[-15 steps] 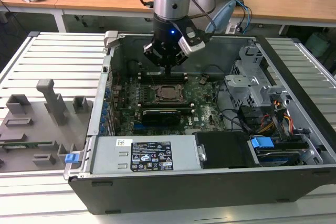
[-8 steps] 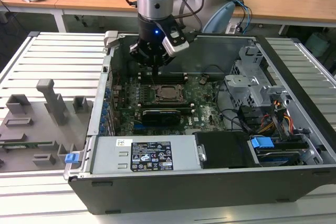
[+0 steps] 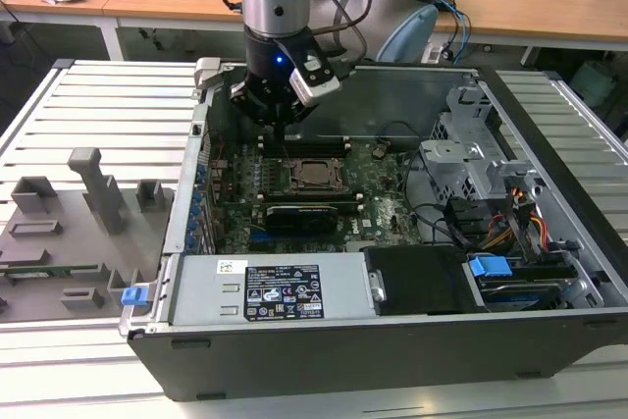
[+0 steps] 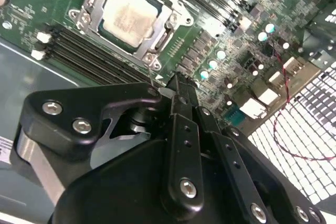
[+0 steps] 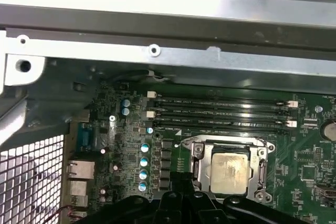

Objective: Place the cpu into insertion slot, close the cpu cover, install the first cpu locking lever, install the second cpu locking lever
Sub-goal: 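Install the first cpu locking lever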

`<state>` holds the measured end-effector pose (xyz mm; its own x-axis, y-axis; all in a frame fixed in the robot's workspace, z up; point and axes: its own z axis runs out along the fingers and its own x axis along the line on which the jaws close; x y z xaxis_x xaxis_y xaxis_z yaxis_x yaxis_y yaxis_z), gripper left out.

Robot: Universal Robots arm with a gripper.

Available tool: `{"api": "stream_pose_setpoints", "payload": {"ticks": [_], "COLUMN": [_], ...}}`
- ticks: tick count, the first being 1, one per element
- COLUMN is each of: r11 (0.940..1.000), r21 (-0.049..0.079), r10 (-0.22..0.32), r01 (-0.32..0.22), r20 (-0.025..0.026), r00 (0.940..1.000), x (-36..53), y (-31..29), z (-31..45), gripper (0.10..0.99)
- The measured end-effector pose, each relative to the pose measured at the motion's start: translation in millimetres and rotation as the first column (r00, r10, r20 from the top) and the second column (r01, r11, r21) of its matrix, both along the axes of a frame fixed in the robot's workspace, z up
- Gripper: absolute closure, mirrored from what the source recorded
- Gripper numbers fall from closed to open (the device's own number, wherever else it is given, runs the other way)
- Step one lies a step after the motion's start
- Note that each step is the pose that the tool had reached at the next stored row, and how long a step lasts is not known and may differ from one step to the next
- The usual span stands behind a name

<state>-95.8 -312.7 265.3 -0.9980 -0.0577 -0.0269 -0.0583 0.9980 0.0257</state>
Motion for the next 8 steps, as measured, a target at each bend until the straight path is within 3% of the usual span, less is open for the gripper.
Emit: {"api": "stream_pose_setpoints", "payload": {"ticks": [8], "r11": [1.0], "r21": [0.0], "r10": [0.0], "r01": [0.0], "r20": [-0.0002], "r00": [1.0], "x": [-10.9], "y": [1.7], "z": [-2.1], "gripper": [0.98]}}
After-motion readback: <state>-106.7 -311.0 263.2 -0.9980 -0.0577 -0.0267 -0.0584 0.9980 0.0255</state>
